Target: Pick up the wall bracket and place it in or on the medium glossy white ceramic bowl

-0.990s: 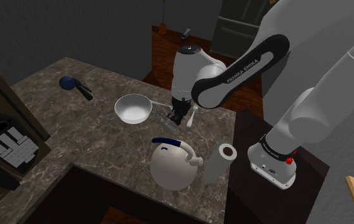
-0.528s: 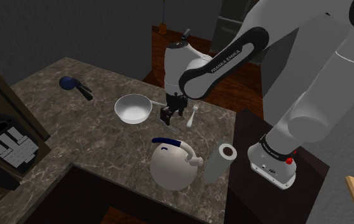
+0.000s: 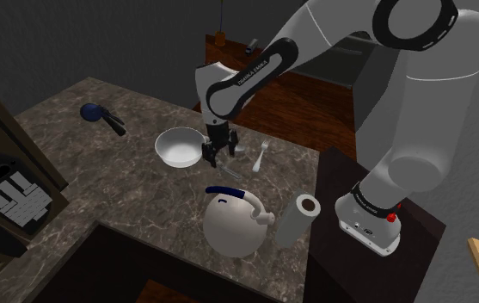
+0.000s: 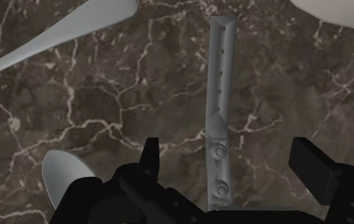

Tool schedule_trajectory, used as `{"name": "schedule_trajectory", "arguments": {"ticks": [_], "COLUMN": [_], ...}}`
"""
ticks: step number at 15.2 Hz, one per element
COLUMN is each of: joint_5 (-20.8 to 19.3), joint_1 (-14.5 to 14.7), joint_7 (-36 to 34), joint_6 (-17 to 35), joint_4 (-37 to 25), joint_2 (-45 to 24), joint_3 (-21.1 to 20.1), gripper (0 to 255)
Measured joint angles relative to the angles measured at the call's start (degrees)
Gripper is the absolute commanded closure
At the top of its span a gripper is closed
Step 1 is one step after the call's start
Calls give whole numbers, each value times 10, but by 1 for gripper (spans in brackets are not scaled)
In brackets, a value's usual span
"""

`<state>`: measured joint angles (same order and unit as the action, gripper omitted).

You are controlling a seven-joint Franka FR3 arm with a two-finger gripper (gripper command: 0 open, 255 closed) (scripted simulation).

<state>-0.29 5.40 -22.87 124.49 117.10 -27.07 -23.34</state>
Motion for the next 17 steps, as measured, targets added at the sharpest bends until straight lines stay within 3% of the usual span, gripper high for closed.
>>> {"name": "schedule_trajectory", "arguments": {"ticks": [11, 12, 17], "joint_5": [-7, -7, -8], "joint_1": [7, 7, 3], "joint_7": [-5, -5, -4], "joint_6": [35, 35, 26], "joint_4": [13, 13, 13], "joint_2": [-25, -25, -19], "joint_3": [5, 5, 8], "gripper": [0, 255, 255]}}
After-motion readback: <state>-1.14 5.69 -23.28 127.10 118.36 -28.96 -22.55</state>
